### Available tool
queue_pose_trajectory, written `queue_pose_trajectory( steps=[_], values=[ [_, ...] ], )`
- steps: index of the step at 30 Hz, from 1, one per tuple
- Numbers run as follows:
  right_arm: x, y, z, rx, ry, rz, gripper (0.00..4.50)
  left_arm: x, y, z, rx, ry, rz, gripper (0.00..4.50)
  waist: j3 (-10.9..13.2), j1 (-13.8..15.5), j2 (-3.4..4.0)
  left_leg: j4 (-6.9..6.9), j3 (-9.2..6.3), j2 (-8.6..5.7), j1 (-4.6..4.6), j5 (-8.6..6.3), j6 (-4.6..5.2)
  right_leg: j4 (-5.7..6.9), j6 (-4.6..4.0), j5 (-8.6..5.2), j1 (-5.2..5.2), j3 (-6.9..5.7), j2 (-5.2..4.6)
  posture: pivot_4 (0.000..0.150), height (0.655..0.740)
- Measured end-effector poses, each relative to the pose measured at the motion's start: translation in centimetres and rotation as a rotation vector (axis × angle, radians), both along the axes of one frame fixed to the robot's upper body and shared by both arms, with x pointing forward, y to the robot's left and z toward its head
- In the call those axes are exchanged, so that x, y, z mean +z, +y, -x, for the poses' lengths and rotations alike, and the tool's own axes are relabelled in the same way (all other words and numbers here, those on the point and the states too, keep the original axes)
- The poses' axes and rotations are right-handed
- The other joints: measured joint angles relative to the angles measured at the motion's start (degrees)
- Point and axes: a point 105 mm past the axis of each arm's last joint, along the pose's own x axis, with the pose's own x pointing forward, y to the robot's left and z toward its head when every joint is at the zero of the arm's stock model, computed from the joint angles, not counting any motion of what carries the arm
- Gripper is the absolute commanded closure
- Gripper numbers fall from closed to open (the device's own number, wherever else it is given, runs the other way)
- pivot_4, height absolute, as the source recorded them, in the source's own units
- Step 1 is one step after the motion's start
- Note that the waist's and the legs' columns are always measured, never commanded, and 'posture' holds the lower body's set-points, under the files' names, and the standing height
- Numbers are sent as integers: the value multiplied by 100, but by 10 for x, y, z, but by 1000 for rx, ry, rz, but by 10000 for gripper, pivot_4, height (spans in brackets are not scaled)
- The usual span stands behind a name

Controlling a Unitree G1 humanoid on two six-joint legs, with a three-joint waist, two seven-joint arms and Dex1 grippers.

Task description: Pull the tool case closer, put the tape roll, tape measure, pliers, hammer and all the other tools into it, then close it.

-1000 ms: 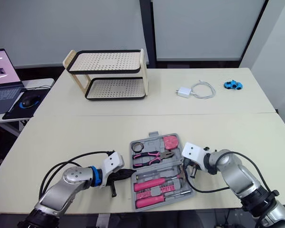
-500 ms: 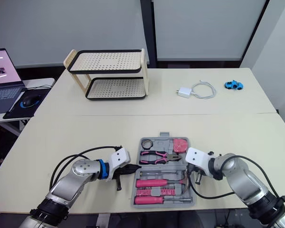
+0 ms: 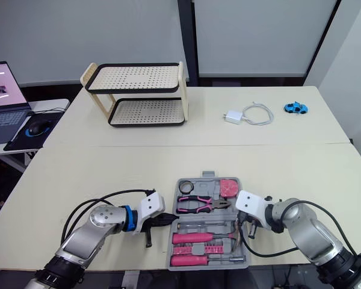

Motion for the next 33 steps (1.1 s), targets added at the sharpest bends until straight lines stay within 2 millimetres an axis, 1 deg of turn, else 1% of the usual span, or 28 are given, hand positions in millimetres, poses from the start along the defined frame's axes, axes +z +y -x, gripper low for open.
queue_pose_trajectory(
  steps=[18, 21, 22, 25, 27, 29, 31, 33],
  values=[
    [0, 0, -1, -11, -2, -6, 44746, 1, 1, -3, -2, -19, -8, 45000, 0, -4, 0, 2, 0, 2, 0, 0, 0, 2, 0, 0, 0, -1, 2, 1500, 7400],
    [2, -6, -1, -29, -5, -6, 44746, 5, 5, -3, -4, -30, -6, 45000, 0, 0, 0, 1, -1, 1, 0, 0, 0, 2, 0, 0, 0, 0, 2, 1500, 7400],
    [4, -11, 0, -41, -11, 1, 44746, 6, 10, -4, 4, -33, -13, 45000, 0, -1, 0, 1, 0, 2, 0, 0, 0, 2, 0, 0, 0, 0, 1, 1500, 7400],
    [12, -31, 3, -98, -28, 19, 44746, 17, 31, -9, 36, -64, -23, 45000, 0, 3, 0, 0, -1, 2, 0, 0, 0, 1, 0, 0, 0, -1, 1, 1500, 7400],
    [19, -40, 5, -122, -54, 21, 44746, 29, 41, -13, 29, -96, -22, 45000, 0, 4, 0, 0, 0, 2, 1, 0, 0, 1, 0, 0, 1, -1, 1, 1500, 7400],
    [23, -45, 7, -138, -81, 16, 44746, 40, 41, -12, -8, -100, 16, 45000, 0, 8, 0, 0, 3, 1, 1, 0, 0, 1, 0, 0, 2, -2, 1, 1500, 7400],
    [30, -47, 8, -157, -114, -19, 44746, 53, 34, -3, -100, -80, 67, 45000, 1, 1, -2, 0, 6, 2, 0, 0, 0, -1, 0, 0, 3, 1, 1, 1500, 7400],
    [38, -44, 9, -183, -147, -86, 44746, 63, 26, 9, -214, -65, 80, 45000, 2, -4, -2, -2, 8, 2, 0, 0, 0, -1, 0, 0, 3, 1, 1, 1500, 7400]
  ],
)
